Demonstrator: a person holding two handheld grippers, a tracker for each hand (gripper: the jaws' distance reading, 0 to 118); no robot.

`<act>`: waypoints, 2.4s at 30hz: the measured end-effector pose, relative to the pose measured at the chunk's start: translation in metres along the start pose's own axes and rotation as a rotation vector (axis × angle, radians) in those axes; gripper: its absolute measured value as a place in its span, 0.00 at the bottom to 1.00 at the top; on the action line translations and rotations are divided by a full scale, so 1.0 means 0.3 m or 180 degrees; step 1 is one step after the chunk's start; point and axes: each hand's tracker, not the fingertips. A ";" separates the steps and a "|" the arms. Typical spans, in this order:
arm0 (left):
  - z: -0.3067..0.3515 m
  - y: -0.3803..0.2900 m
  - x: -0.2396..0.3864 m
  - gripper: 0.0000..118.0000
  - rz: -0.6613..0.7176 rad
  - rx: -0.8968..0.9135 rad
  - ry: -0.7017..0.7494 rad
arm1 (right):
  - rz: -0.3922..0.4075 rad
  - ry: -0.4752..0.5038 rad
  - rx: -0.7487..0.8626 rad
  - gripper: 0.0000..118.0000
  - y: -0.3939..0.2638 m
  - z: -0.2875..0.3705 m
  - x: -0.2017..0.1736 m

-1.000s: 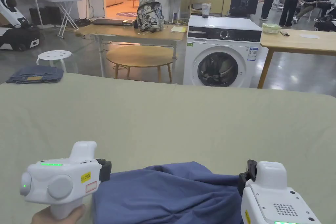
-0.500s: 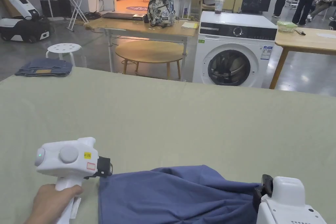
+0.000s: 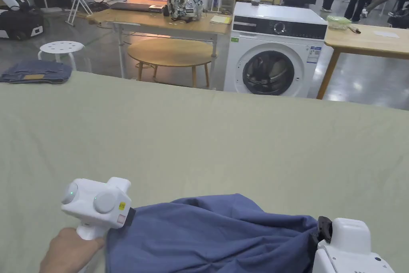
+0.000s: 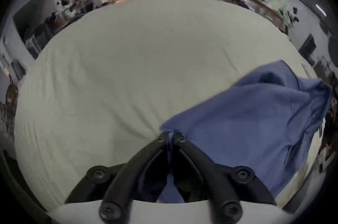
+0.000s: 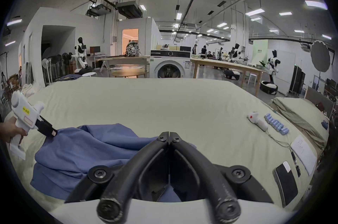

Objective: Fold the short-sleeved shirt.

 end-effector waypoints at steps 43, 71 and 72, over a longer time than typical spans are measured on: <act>0.336 -0.212 0.029 0.00 0.0259 0.0776 -0.0242 | -0.0312 0.0223 -0.1446 0.03 -0.112 -0.167 0.245; 0.924 0.254 -0.154 0.00 0.0167 0.1900 0.0205 | 0.0171 -0.0197 0.0385 0.02 0.683 0.016 0.322; 0.945 0.284 -0.166 0.00 0.0170 0.1914 0.0209 | 0.0155 -0.0200 0.0412 0.02 0.721 0.015 0.316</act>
